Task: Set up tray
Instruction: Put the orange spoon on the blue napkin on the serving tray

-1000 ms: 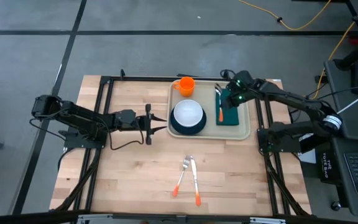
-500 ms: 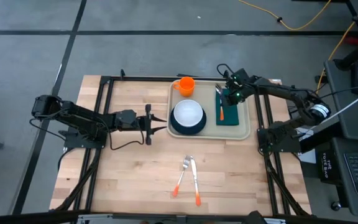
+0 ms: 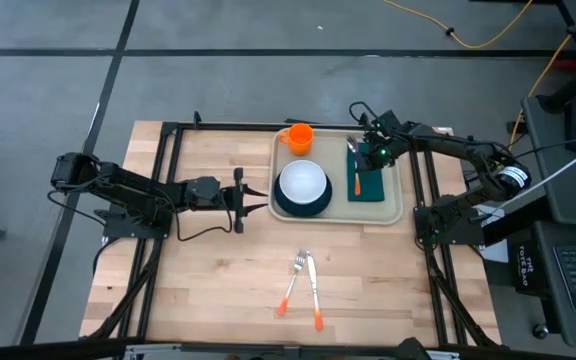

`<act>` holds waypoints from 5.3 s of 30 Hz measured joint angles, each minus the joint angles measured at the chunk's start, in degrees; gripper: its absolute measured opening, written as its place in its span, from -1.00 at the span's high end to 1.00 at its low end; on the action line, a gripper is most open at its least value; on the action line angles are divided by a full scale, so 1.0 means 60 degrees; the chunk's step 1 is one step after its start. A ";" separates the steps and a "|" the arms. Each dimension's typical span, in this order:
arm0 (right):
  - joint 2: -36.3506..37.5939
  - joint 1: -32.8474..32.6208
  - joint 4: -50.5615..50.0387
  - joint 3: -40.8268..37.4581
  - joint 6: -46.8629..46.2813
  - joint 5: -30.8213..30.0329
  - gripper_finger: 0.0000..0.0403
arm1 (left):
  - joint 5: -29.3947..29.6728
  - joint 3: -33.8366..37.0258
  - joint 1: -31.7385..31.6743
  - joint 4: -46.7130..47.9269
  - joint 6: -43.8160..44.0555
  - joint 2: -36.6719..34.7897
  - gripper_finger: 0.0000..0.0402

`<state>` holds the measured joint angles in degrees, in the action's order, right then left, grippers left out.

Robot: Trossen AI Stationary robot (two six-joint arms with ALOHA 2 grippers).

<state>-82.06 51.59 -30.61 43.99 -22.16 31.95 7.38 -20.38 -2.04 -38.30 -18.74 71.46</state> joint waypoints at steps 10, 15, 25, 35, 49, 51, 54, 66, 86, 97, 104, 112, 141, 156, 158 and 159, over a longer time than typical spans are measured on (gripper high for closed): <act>0.0004 0.0000 0.0732 -0.0681 -0.0596 -0.0055 1.00 | 0.0000 0.0000 0.0000 -0.0004 0.0000 0.0000 0.49; 0.0004 0.0045 0.1125 -0.0967 -0.0719 0.0083 1.00 | 0.0000 0.0000 0.0000 -0.0007 0.0000 0.0000 0.49; 0.0004 0.0073 0.1262 -0.0976 -0.0493 0.0359 1.00 | 0.0000 0.0000 0.0000 -0.0007 0.0000 0.0000 0.49; -0.0231 0.0069 0.1381 -0.0976 -0.0502 0.0115 1.00 | 0.0002 0.0000 0.0000 -0.0007 0.0000 0.0000 0.49; -0.1118 0.0073 0.2029 -0.0976 -0.0550 -0.0062 1.00 | 0.0000 0.0000 0.0000 -0.0007 0.0000 0.0000 0.49; -0.1118 0.0073 0.2029 -0.0976 -0.0754 -0.0062 1.00 | 0.0000 0.0000 0.0000 -0.0007 0.0000 0.0000 0.49; -0.1118 0.0073 0.2039 -0.0976 -0.0777 0.0213 1.00 | 0.0002 0.0000 0.0000 -0.0007 0.0000 0.0000 0.49; -0.0408 0.0106 0.2007 -0.0976 -0.2113 0.0291 1.00 | 0.0004 0.0000 0.0000 -0.0007 0.0000 0.0000 0.49; -0.0412 0.0106 0.1486 -0.0984 -0.2517 -0.0207 1.00 | 0.0004 0.0000 0.0000 -0.0004 -0.0080 0.0000 0.49; -0.0412 0.0102 0.1183 -0.0984 -0.2559 -0.0174 1.00 | 0.0004 0.0000 0.0000 -0.0004 -0.0080 0.0000 0.49; -0.0415 0.0092 0.1328 -0.0984 -0.2562 -0.0361 1.00 | 0.0004 0.0000 0.0000 -0.0004 -0.0080 0.0000 0.49; -0.0415 -0.0161 0.1435 -0.0984 -0.2734 -0.0387 1.00 | 0.0004 0.0000 0.0000 -0.0004 -0.0080 0.0000 0.49; -0.0426 -0.0178 0.1515 -0.0980 -0.3080 -0.0481 1.00 | 0.0004 0.0000 0.0000 -0.0004 -0.0080 0.0000 0.49; -0.0430 -0.0350 0.1530 -0.0980 -0.3001 -0.0698 1.00 | 0.0004 0.0000 0.0000 -0.0004 -0.0080 0.0000 0.49; -0.0430 -0.0350 0.1579 -0.0980 -0.3026 -0.0793 1.00 | 0.0004 0.0000 0.0000 -0.0004 -0.0080 0.0000 0.49; -0.0430 -0.0344 0.1606 -0.0980 -0.3055 -0.0832 1.00 | 0.0004 0.0000 0.0000 -0.0004 -0.0080 0.0000 0.49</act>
<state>-84.64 49.53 -20.97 38.11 -40.49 26.95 7.40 -20.38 -2.04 -38.33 -19.22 71.46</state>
